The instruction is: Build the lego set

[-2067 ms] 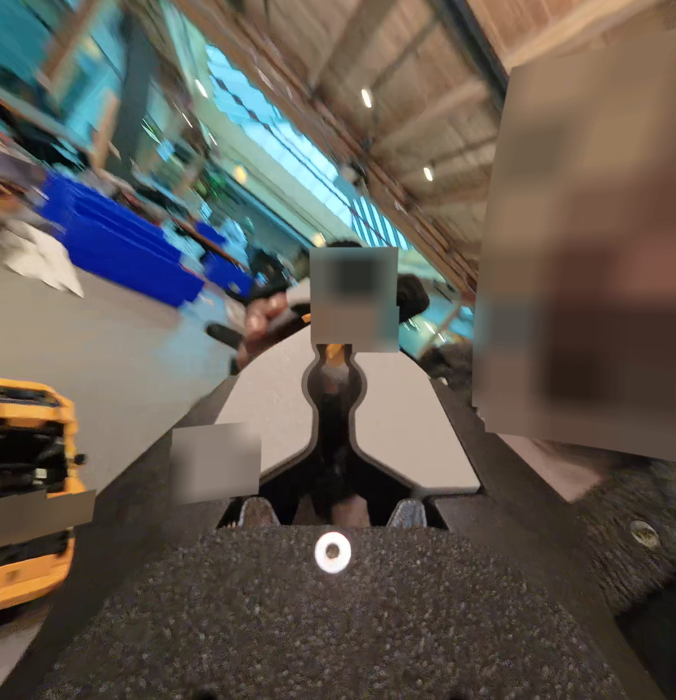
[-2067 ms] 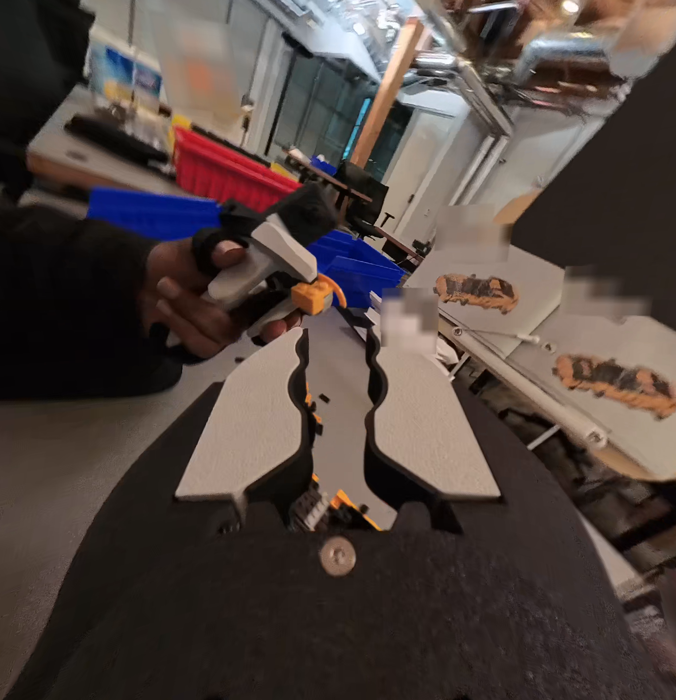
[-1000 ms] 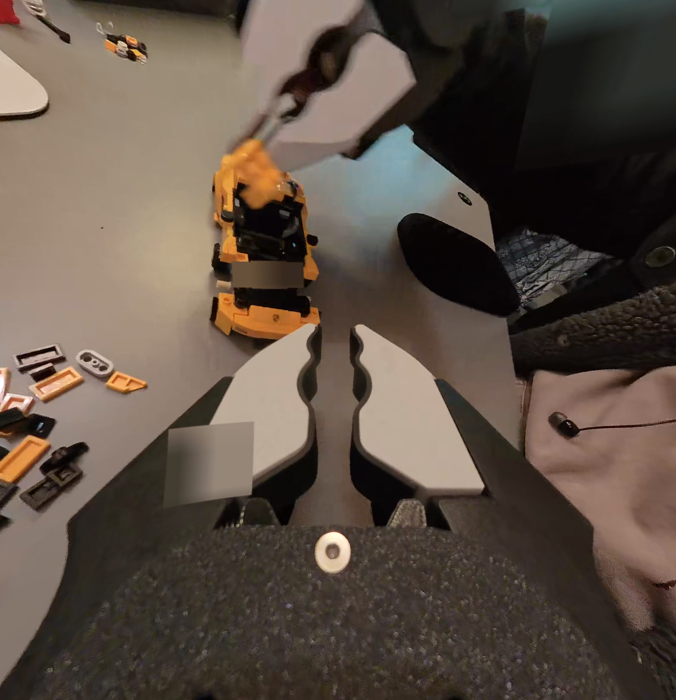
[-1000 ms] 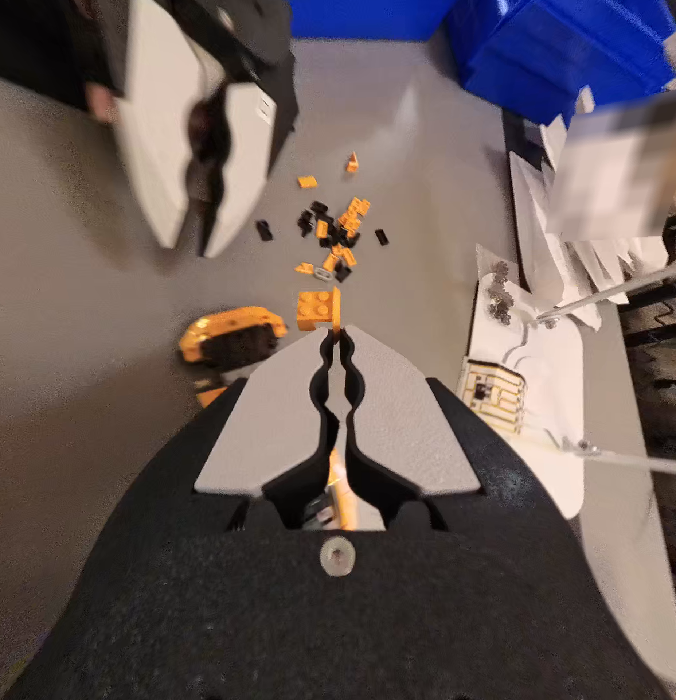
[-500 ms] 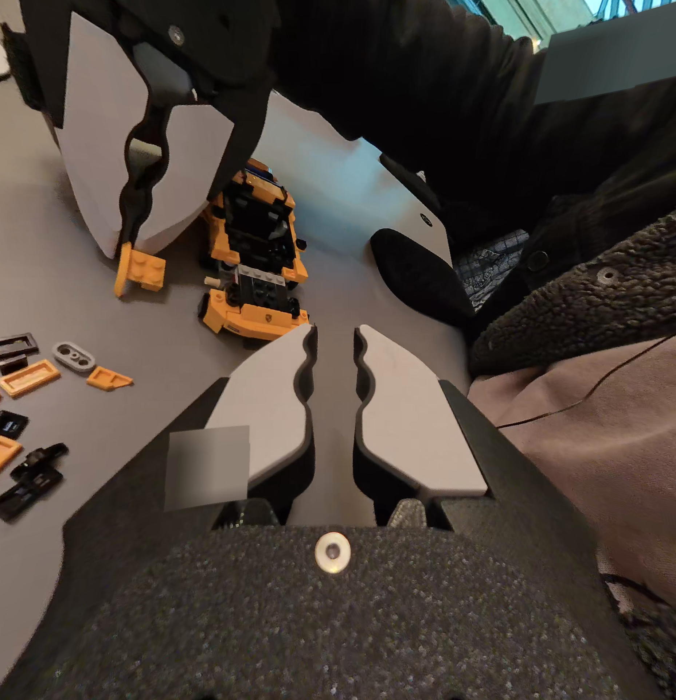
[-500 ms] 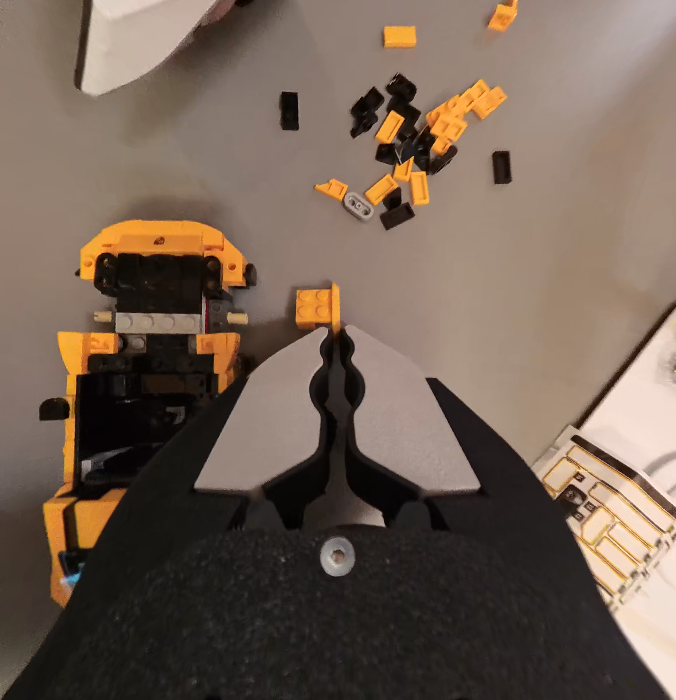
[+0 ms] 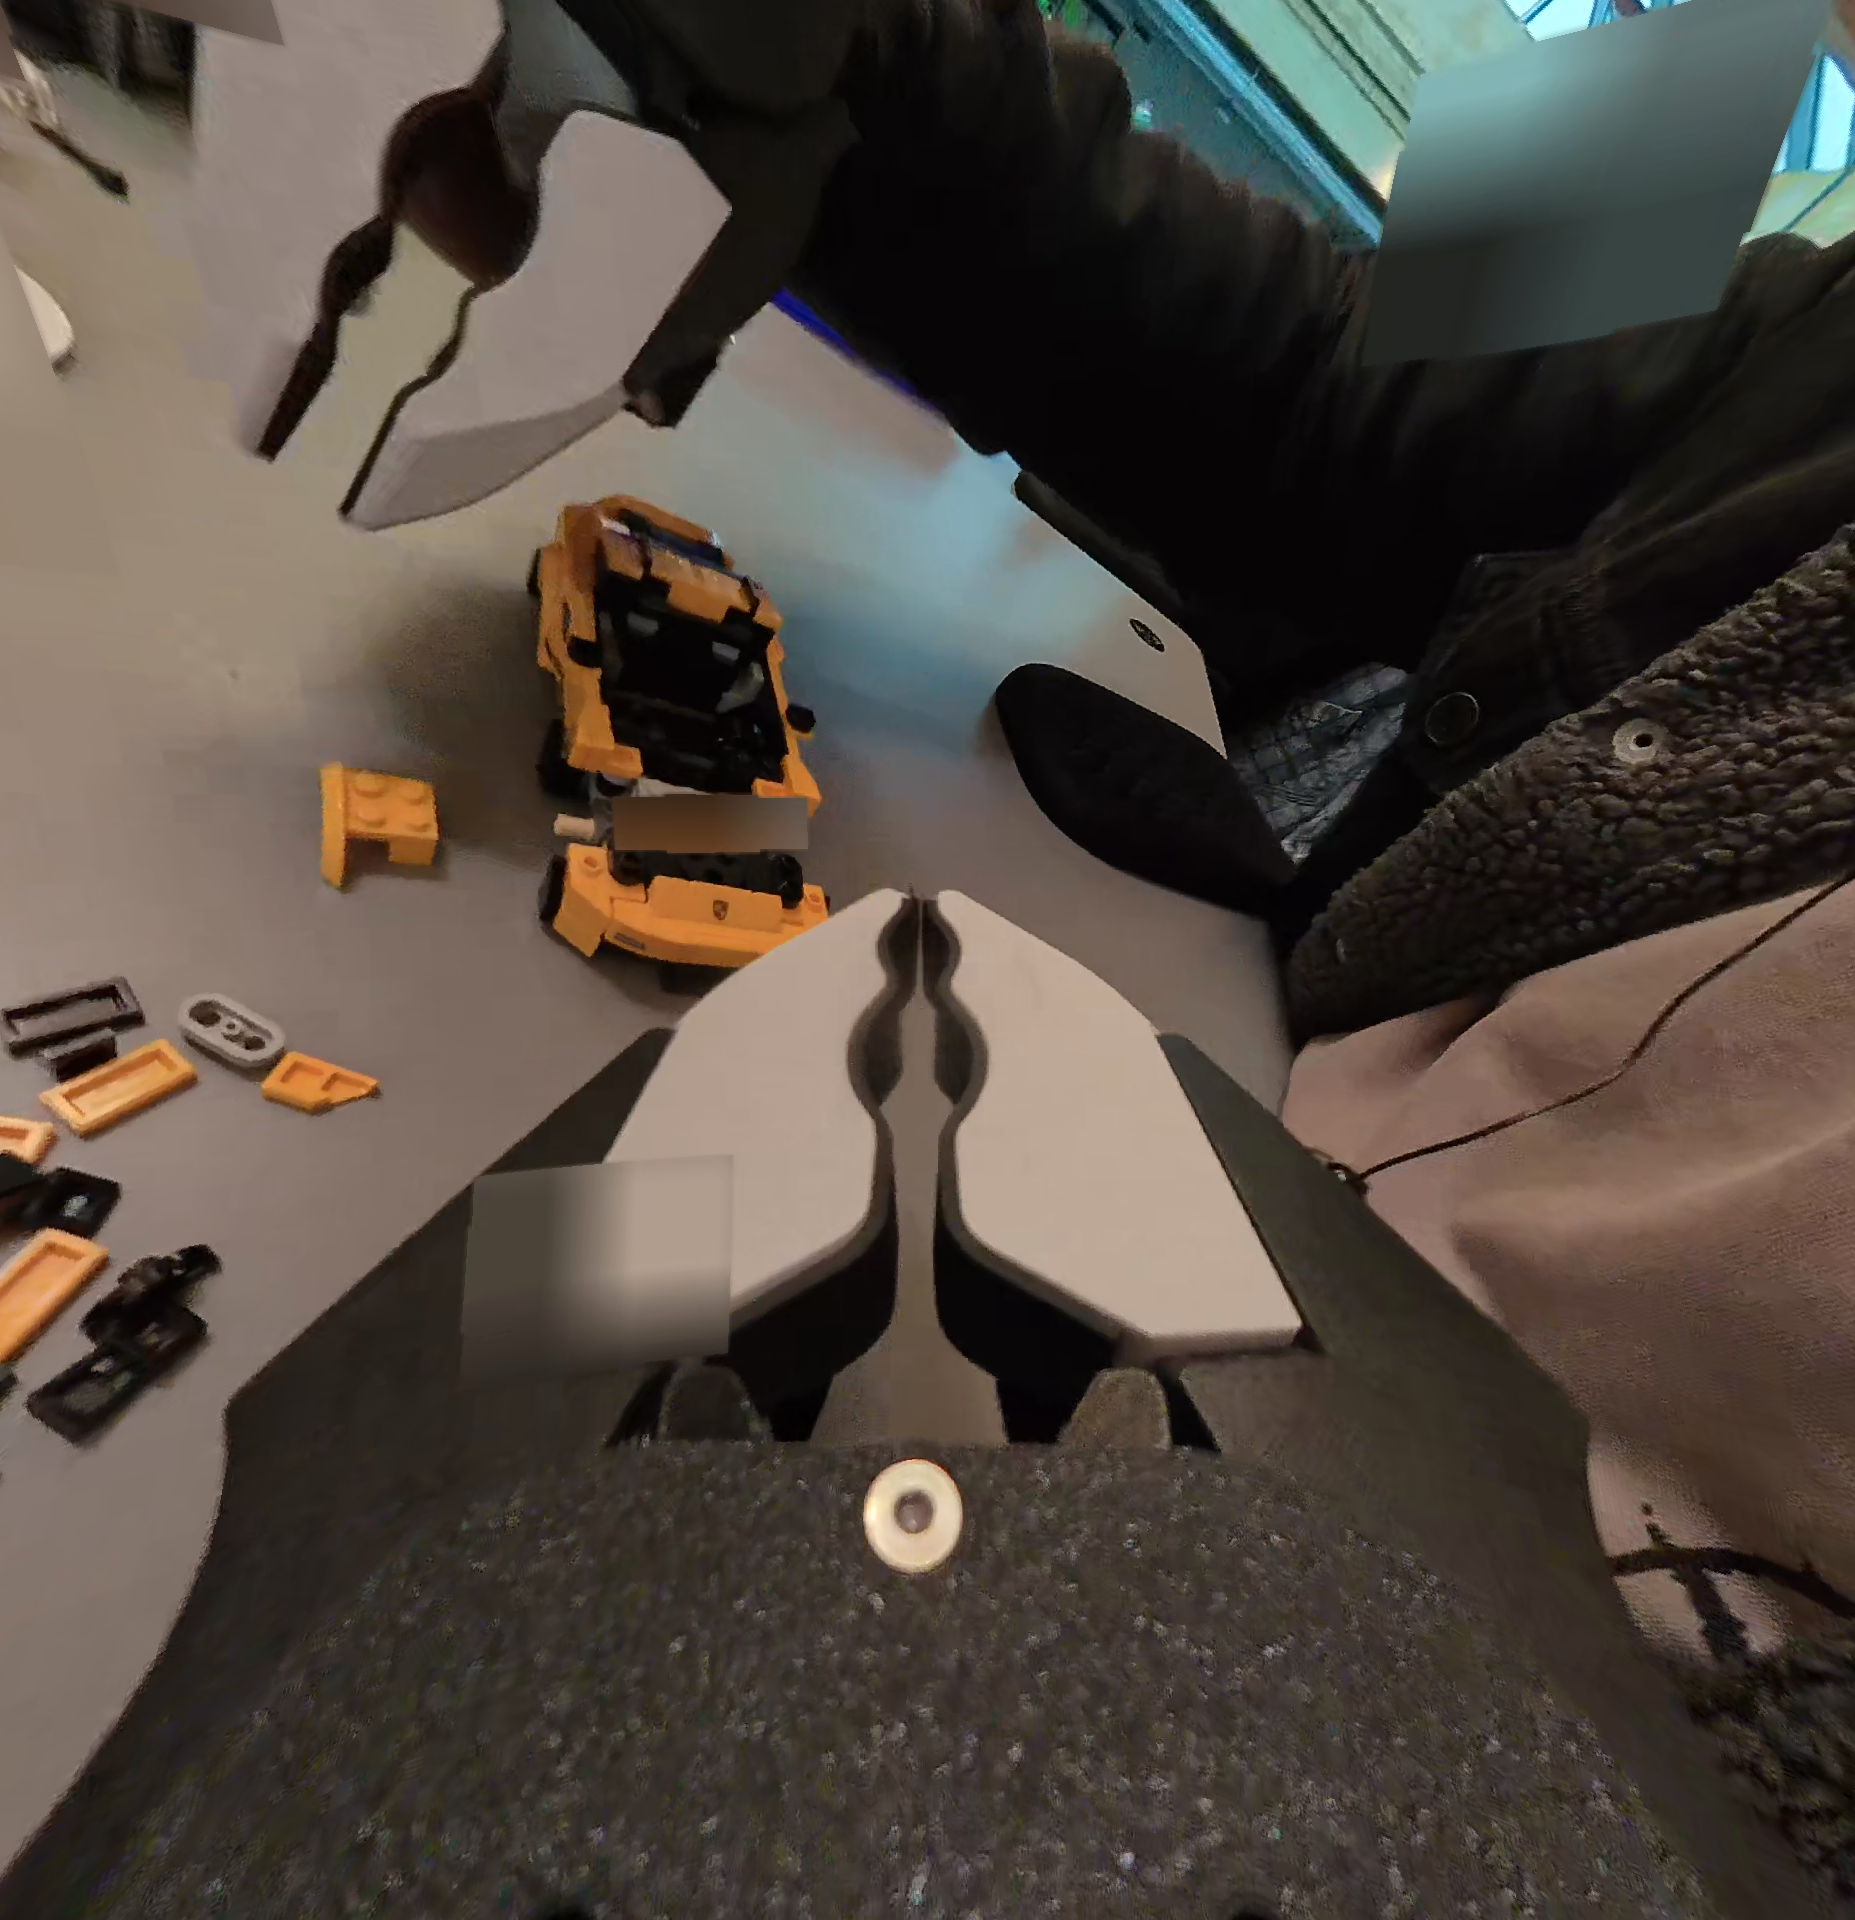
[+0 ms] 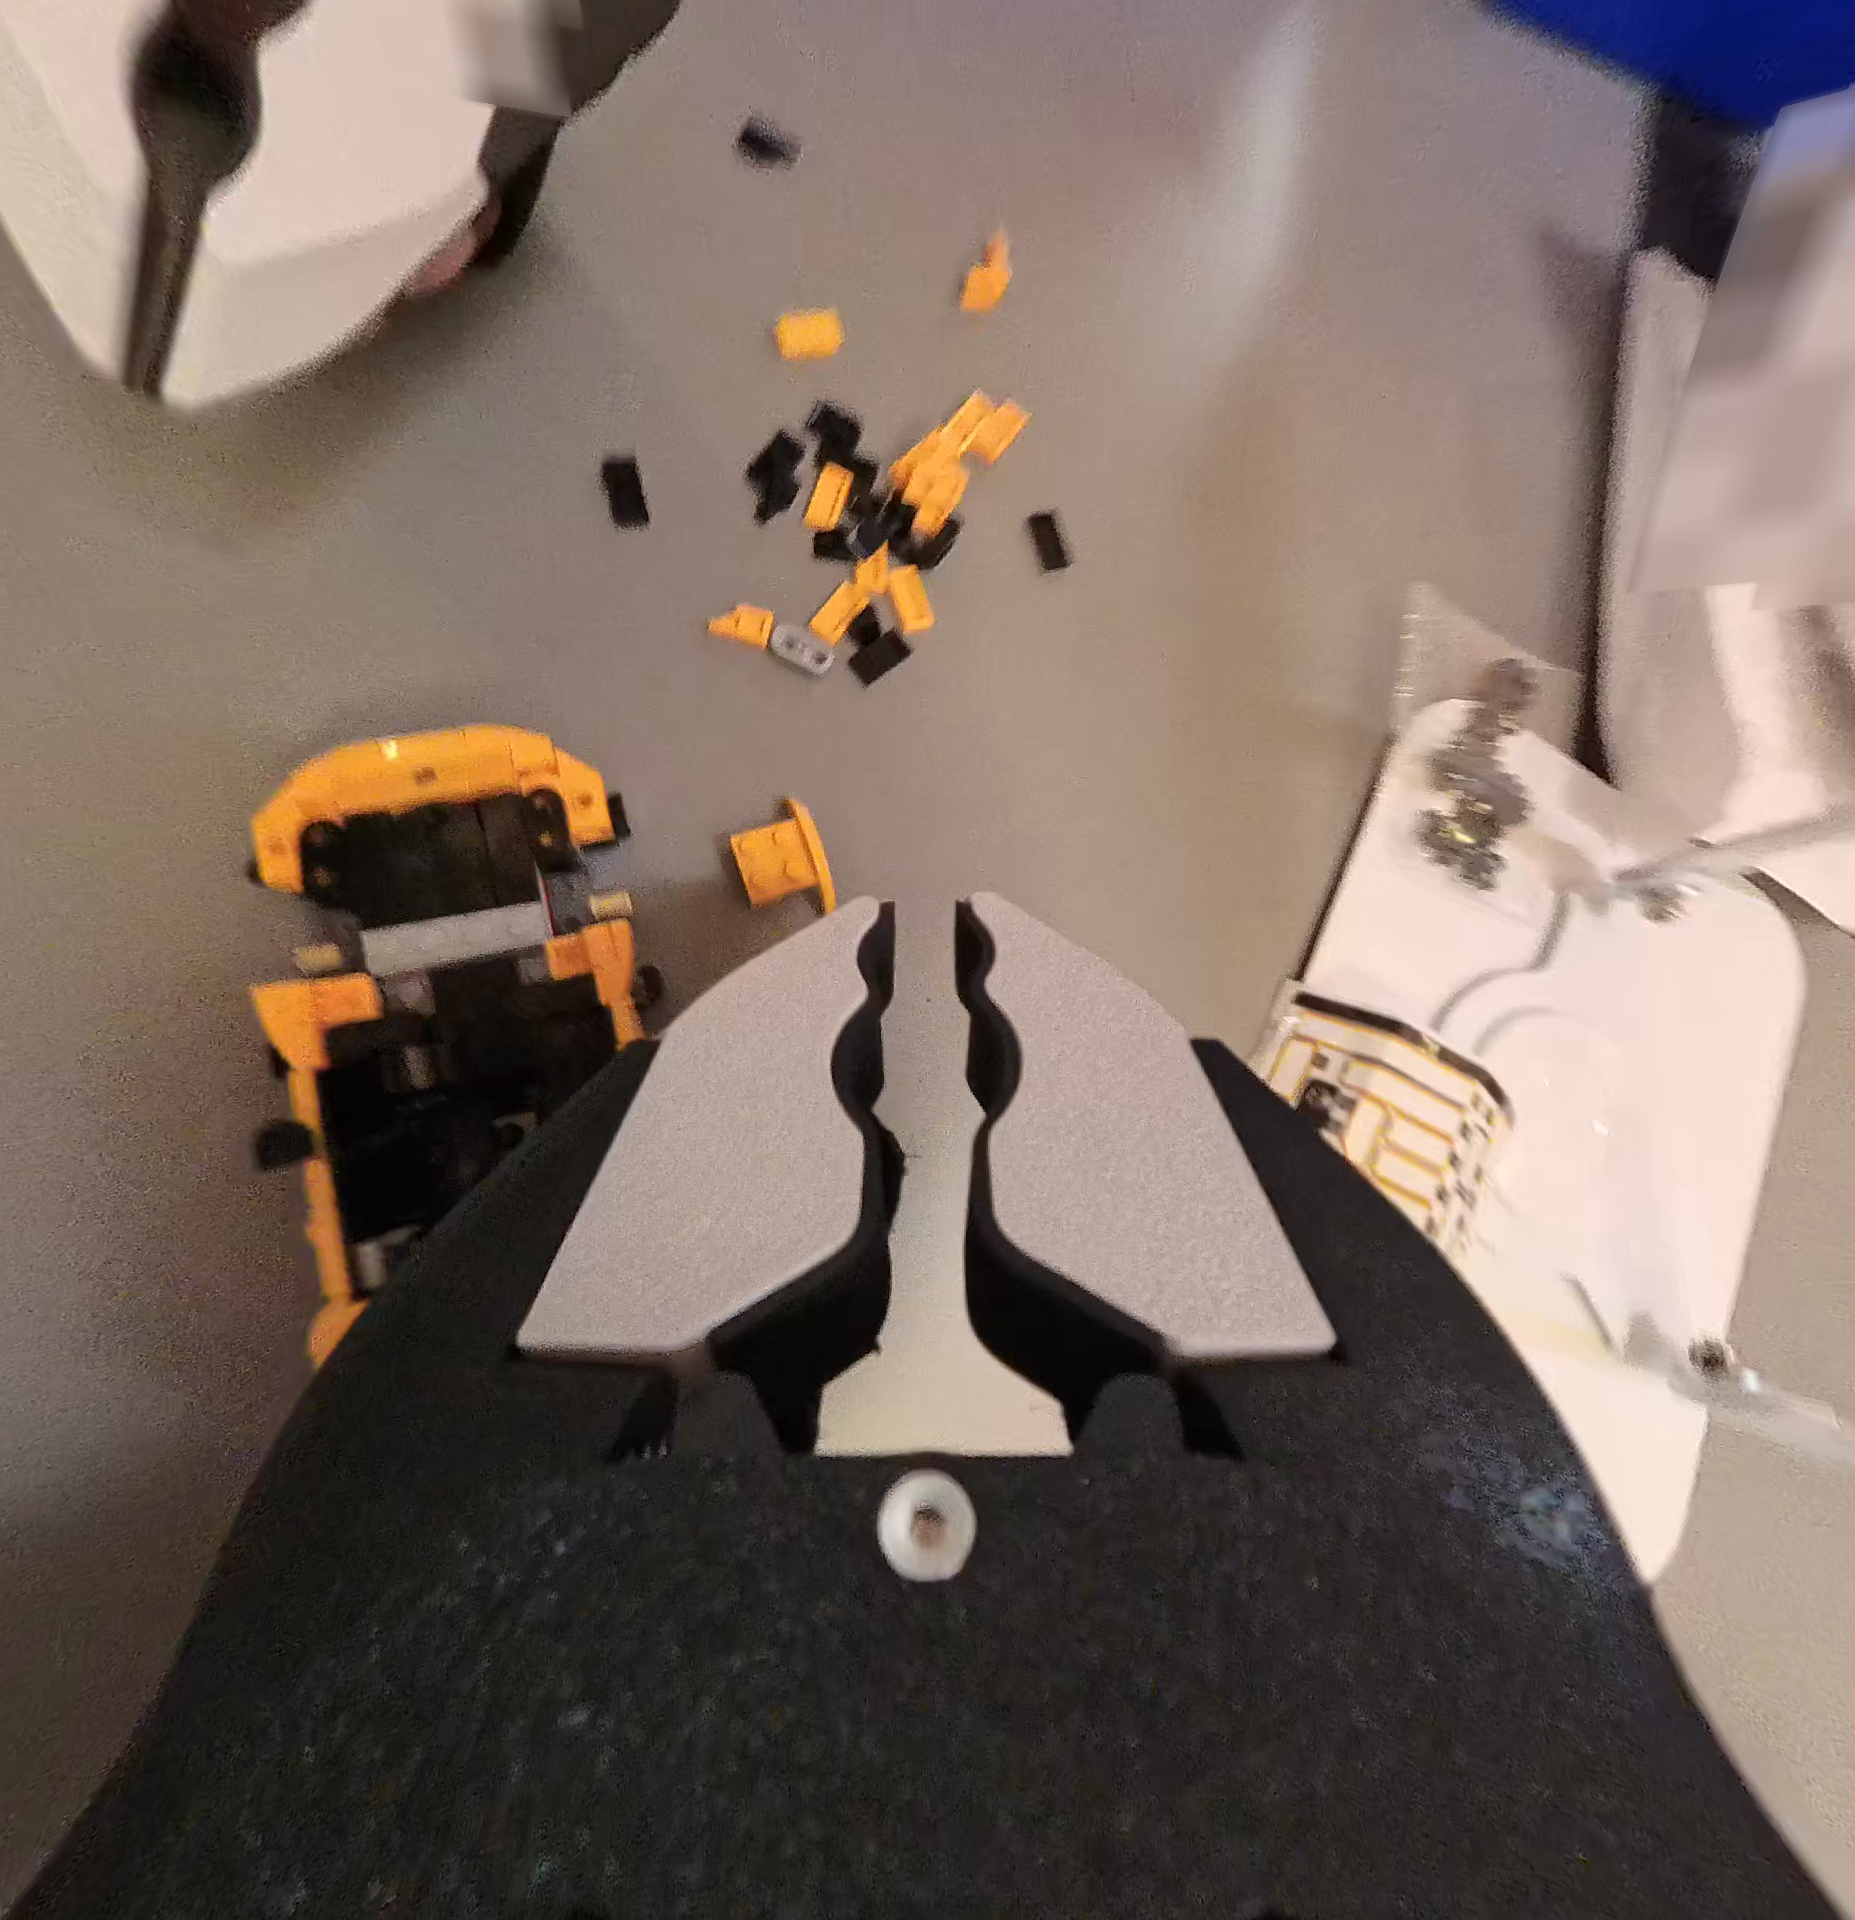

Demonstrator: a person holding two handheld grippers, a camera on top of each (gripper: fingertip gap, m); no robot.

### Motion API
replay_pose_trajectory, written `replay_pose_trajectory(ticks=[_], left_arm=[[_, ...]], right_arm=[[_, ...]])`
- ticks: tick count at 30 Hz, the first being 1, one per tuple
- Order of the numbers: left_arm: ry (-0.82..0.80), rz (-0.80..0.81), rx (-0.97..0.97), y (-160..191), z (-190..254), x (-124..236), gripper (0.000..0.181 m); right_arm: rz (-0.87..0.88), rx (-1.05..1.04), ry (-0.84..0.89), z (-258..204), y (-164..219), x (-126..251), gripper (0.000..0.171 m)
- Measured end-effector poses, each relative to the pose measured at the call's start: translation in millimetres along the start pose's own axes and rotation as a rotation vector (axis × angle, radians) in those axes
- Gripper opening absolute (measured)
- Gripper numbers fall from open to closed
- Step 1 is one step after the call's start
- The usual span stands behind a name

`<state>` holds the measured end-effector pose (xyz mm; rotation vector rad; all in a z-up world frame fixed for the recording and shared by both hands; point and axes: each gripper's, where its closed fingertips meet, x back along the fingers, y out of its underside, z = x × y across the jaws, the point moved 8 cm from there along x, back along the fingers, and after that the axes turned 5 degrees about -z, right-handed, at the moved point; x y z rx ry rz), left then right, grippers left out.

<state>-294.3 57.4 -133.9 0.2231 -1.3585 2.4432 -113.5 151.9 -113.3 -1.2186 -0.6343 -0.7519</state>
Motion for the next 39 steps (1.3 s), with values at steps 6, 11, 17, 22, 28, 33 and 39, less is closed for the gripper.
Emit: replay_pose_trajectory(ticks=[6, 11, 17, 22, 28, 33, 39], left_arm=[[-0.197, 0.081, -0.173, -9.3, 6.0, 13.3, 0.0], [-0.397, 0.194, -0.297, -21.1, 15.6, 29.3, 0.0], [-0.714, 0.272, -0.355, -38.5, 33.2, 86.5, 0.0], [-0.978, 0.322, -0.293, -40.9, 54.1, 188.3, 0.0], [-1.25, 0.048, -0.133, -15.1, 49.3, 286.1, 0.007], [-1.286, -0.281, 0.028, 13.7, 28.7, 334.0, 0.006], [-1.136, -0.607, 0.239, 52.3, -17.5, 342.3, 0.011]], right_arm=[[0.29, -0.301, 0.336, -34.4, -2.1, 60.7, 0.008], [0.445, -0.548, 0.75, -81.5, 13.3, 99.3, 0.0], [0.505, -0.748, 0.904, -135.5, 25.8, 109.9, 0.0], [0.513, -0.756, 0.99, -150.2, 39.3, 114.6, 0.0], [0.548, -0.797, 0.967, -149.7, 47.3, 112.4, 0.0], [0.529, -0.794, 0.943, -151.6, 48.9, 107.0, 0.0], [0.505, -0.803, 0.904, -151.1, 49.3, 98.3, 0.0]])
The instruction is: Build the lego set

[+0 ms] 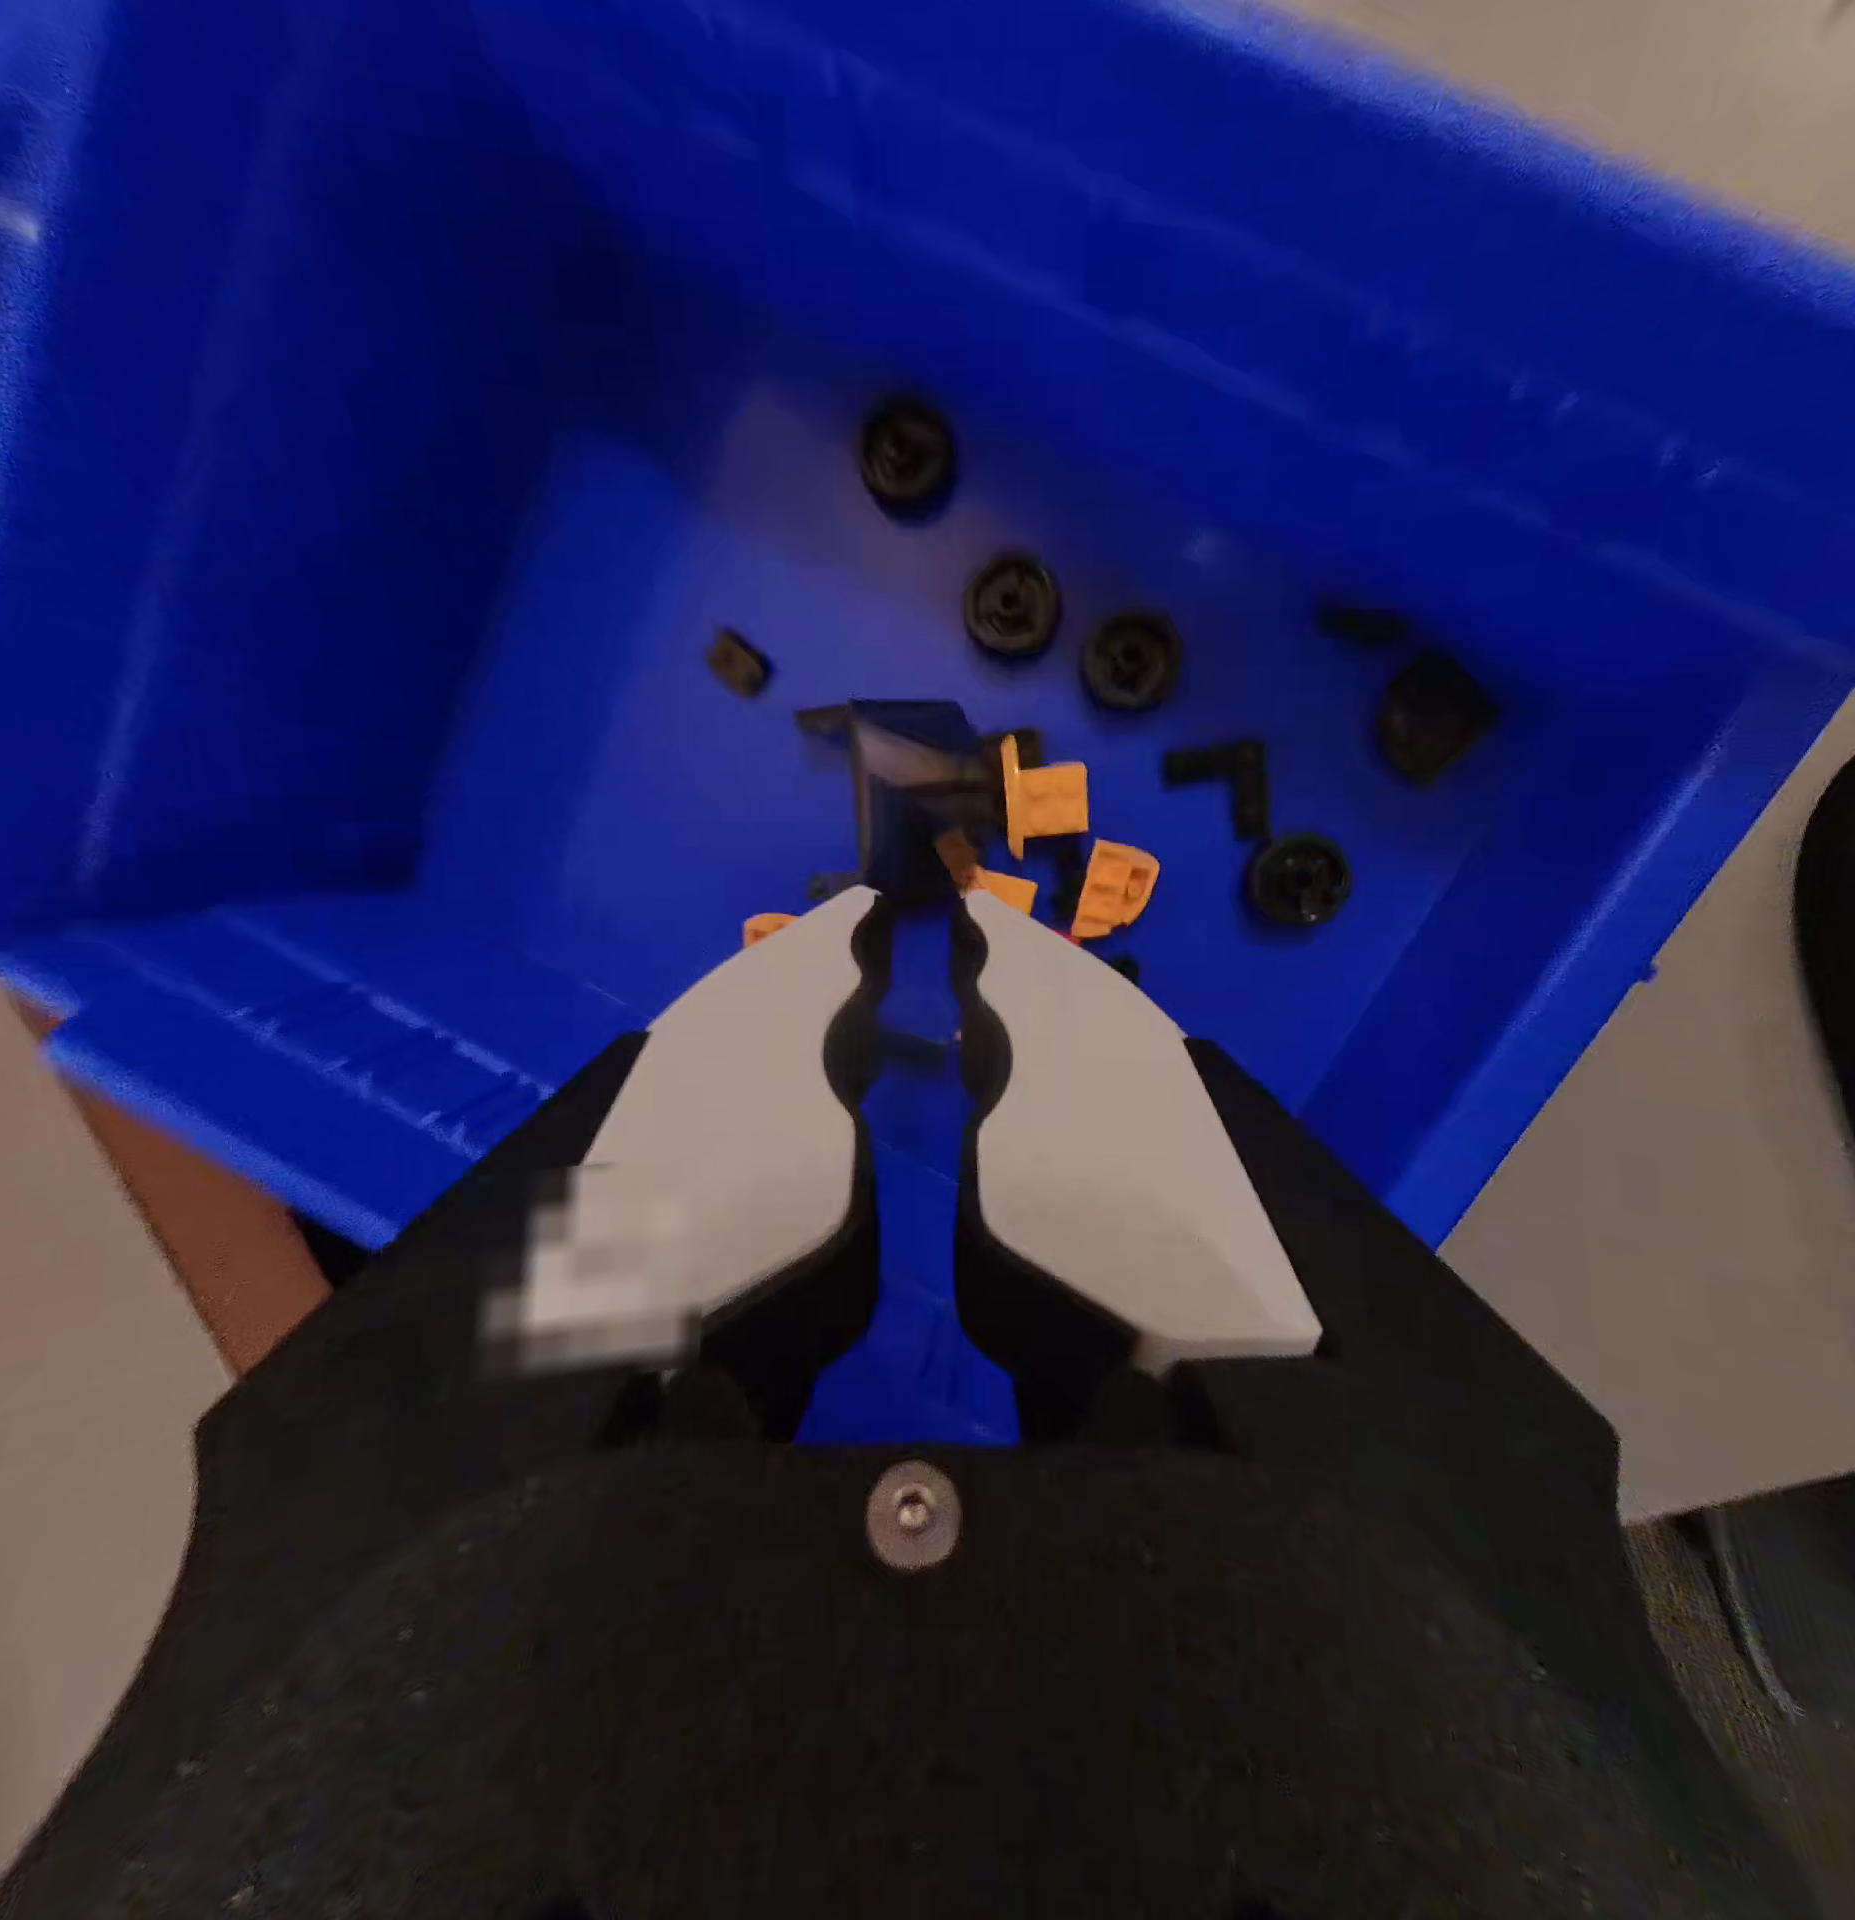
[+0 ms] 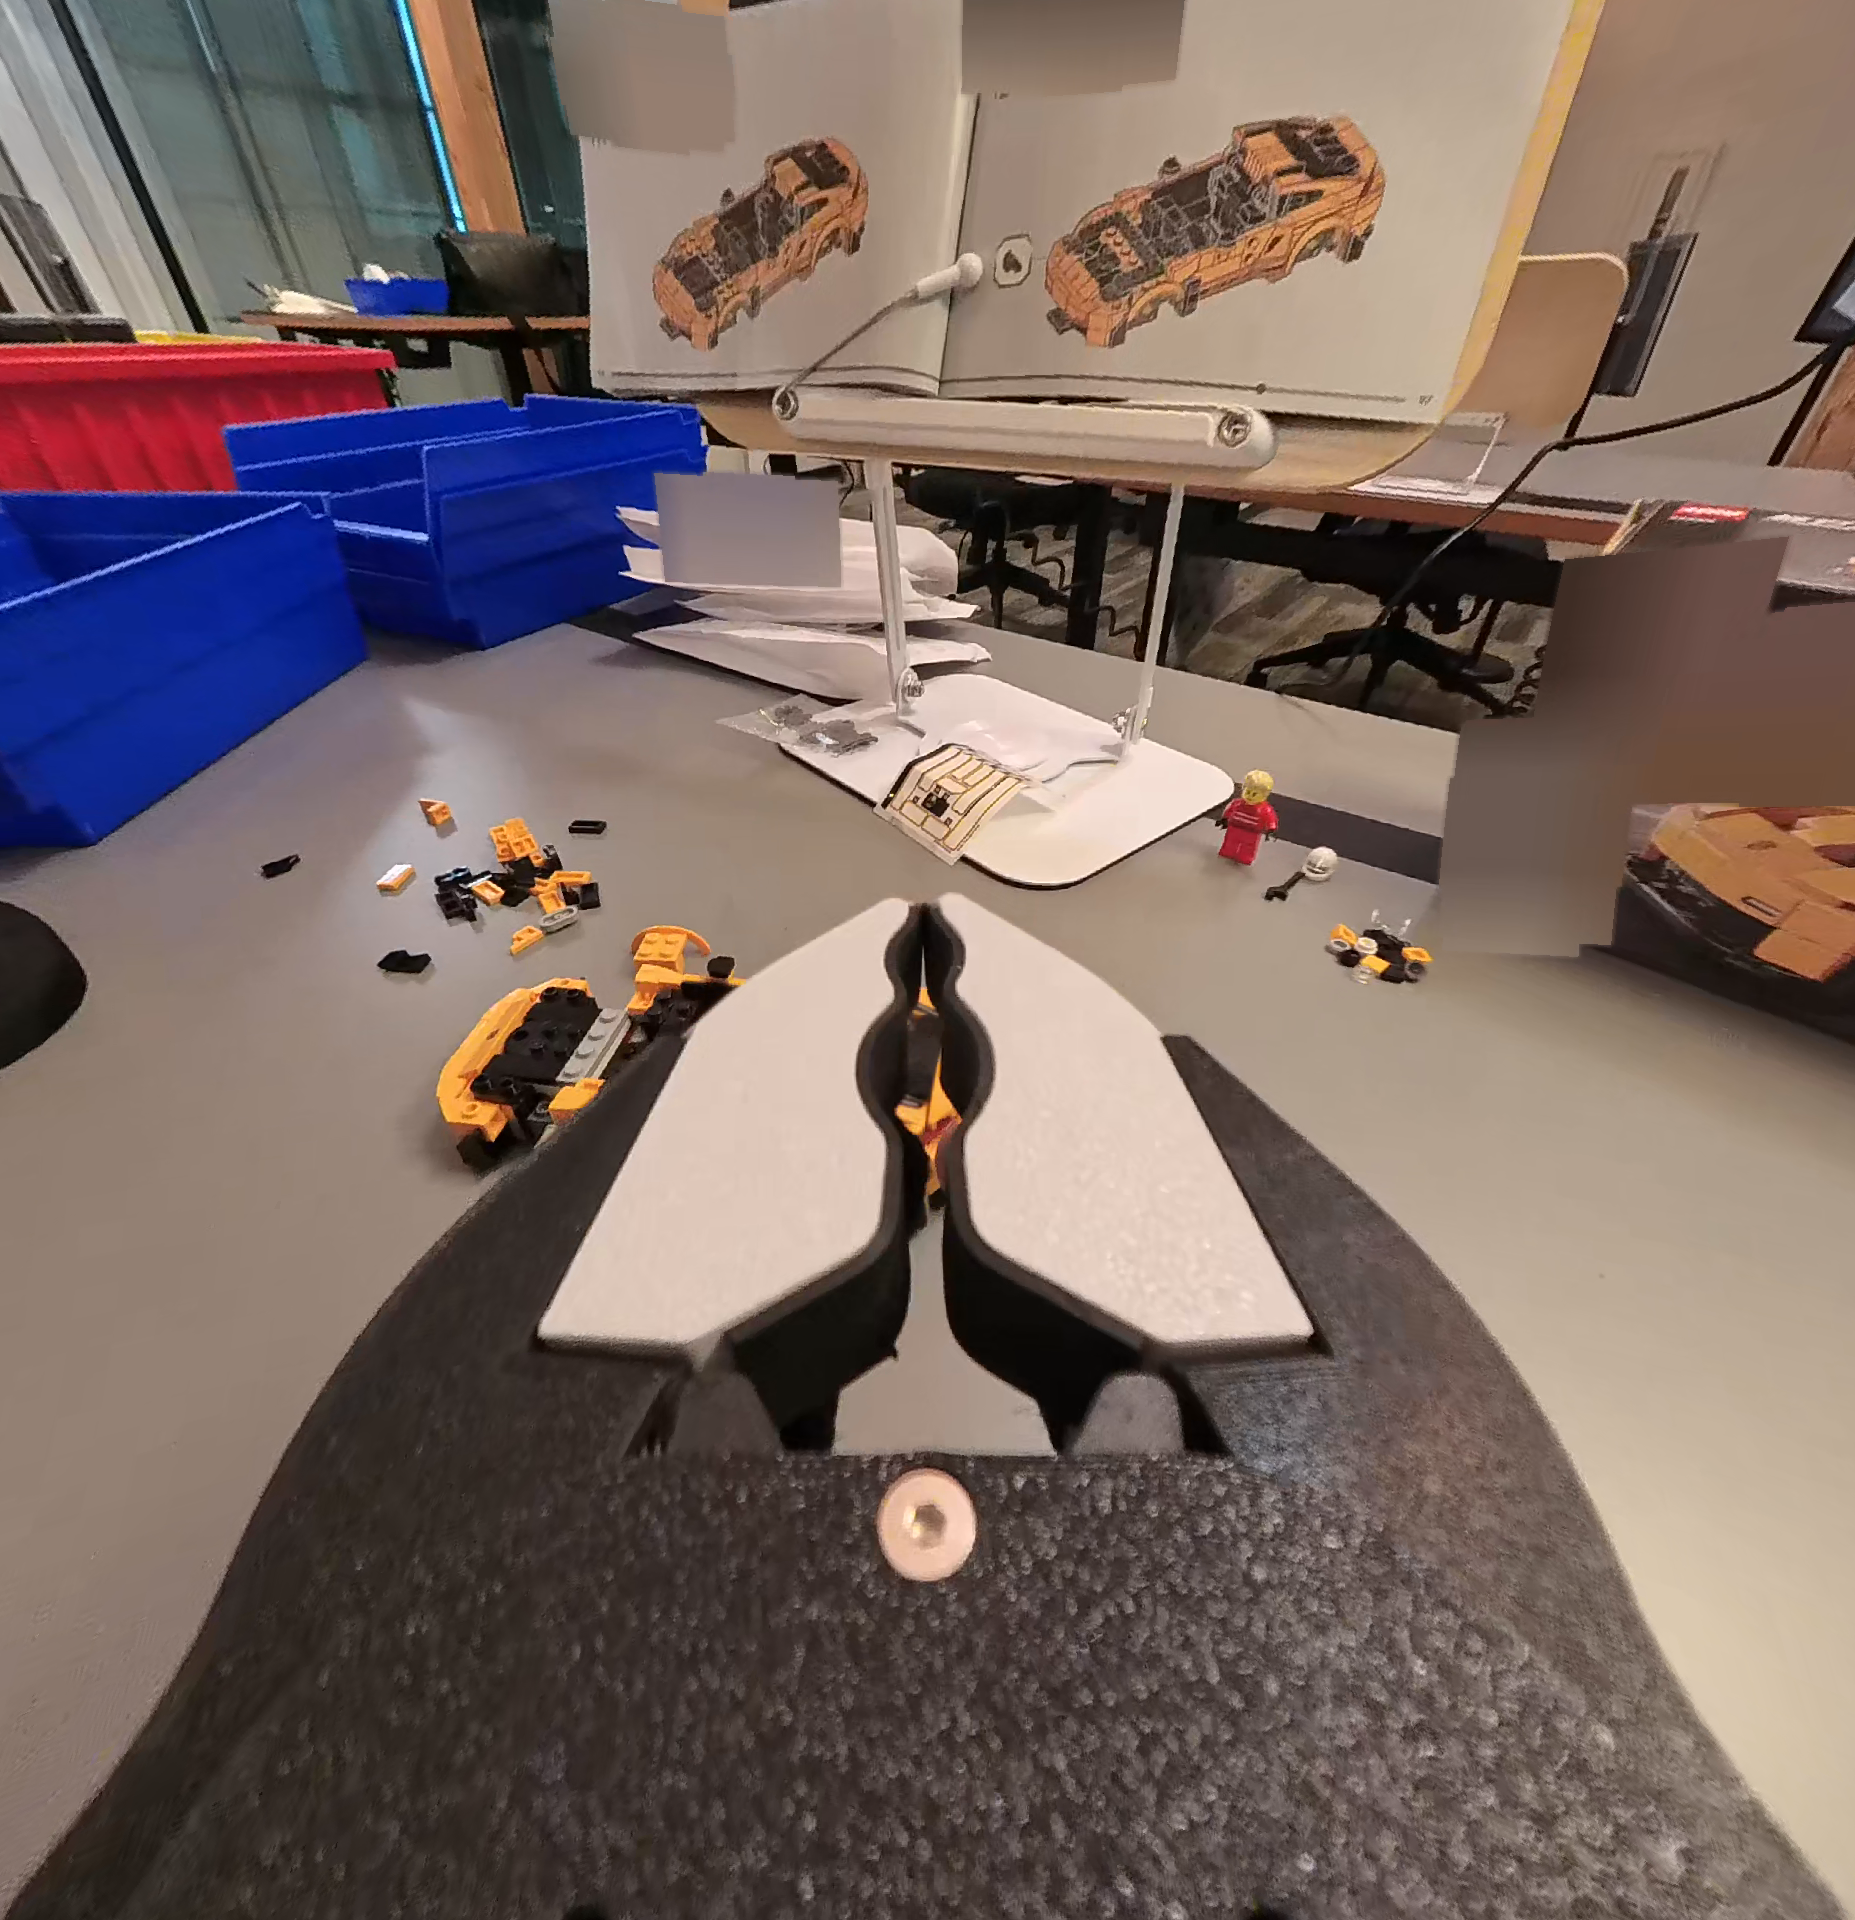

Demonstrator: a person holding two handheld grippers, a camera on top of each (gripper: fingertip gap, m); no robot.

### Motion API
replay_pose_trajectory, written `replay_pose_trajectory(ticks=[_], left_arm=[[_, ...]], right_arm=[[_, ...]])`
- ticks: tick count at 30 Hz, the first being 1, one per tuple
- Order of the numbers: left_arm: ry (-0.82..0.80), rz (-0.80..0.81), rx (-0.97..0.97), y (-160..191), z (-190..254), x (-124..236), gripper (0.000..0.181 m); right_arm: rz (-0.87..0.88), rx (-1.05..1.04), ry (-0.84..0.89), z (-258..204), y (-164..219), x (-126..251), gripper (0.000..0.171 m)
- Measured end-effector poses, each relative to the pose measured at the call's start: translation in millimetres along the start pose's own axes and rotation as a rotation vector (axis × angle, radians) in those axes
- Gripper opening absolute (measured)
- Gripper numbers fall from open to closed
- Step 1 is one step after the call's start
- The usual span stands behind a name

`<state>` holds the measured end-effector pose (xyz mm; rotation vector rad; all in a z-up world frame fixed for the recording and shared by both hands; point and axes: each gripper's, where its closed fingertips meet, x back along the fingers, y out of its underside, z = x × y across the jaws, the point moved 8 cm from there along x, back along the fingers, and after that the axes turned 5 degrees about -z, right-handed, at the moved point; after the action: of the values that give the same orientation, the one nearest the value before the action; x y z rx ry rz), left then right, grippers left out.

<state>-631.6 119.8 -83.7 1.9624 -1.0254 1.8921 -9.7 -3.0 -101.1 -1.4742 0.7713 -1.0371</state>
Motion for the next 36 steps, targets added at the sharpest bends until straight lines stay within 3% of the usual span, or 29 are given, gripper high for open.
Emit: replay_pose_trajectory(ticks=[6, 13, 18, 22, 25, 28, 31, 36], left_arm=[[0.102, -0.186, -0.135, -13.1, 18.3, -37.4, 0.015], [0.129, -0.283, -0.108, -20.2, 22.1, -60.6, 0.019], [0.076, -0.265, -0.158, -23.4, 25.5, -50.9, 0.016], [0.009, -0.105, -0.229, -43.0, 40.4, -4.7, 0.015], [0.039, 0.066, -0.353, -69.1, 82.1, 37.7, 0.015], [0.156, 0.182, -0.551, -94.5, 155.0, 55.8, 0.015], [0.344, 0.188, -0.69, -111.5, 237.1, 39.8, 0.015], [0.571, 0.081, -0.684, -132.0, 337.9, -23.4, 0.015]], right_arm=[[-0.033, 0.032, 0.01, -1.9, 5.2, -3.4, 0.0], [-0.055, 0.048, 0.0, -3.4, 8.9, -6.4, 0.0], [-0.044, 0.048, -0.005, -3.5, 7.2, -5.0, 0.0], [-0.025, 0.051, -0.008, -3.7, 4.3, -2.3, 0.0], [-0.013, 0.054, -0.011, -4.2, 2.5, -0.8, 0.0], [-0.005, 0.064, -0.008, -4.6, 1.2, 0.5, 0.0], [-0.007, 0.09, -0.01, -5.7, 1.3, 2.0, 0.0], [-0.058, 0.207, -0.077, -16.6, 6.3, 3.2, 0.0]])
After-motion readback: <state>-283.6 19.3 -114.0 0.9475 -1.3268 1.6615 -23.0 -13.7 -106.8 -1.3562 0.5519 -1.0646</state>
